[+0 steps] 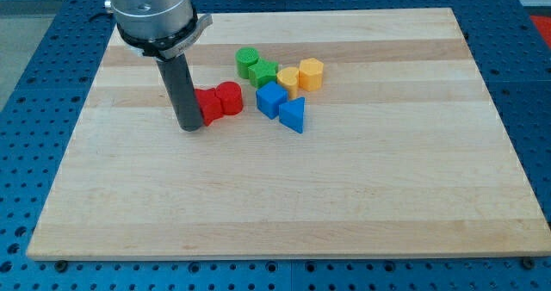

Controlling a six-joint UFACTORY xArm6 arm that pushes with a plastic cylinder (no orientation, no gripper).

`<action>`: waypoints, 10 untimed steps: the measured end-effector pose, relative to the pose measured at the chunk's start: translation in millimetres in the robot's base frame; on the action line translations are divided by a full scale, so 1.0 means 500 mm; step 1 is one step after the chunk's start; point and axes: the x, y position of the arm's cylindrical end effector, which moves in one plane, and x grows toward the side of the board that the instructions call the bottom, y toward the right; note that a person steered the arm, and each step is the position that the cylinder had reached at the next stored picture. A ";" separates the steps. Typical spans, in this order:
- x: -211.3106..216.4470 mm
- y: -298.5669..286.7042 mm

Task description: Push the red star and red circle to the right

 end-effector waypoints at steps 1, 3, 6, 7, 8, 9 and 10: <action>0.013 0.000; 0.017 -0.044; -0.026 -0.103; -0.027 -0.091; -0.027 -0.083; -0.027 -0.077; -0.027 -0.069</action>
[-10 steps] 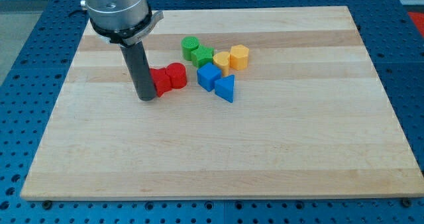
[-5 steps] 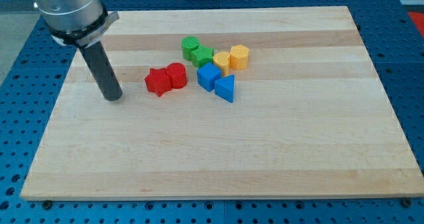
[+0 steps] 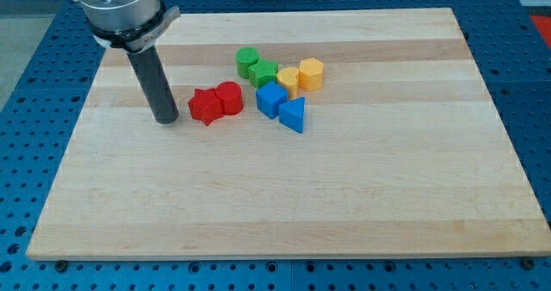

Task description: Push the red star and red circle to the right

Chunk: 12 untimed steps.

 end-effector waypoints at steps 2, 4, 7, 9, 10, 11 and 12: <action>0.000 0.021; -0.001 0.044; -0.008 0.046; -0.007 -0.009; -0.009 0.015; -0.012 0.068; -0.011 0.077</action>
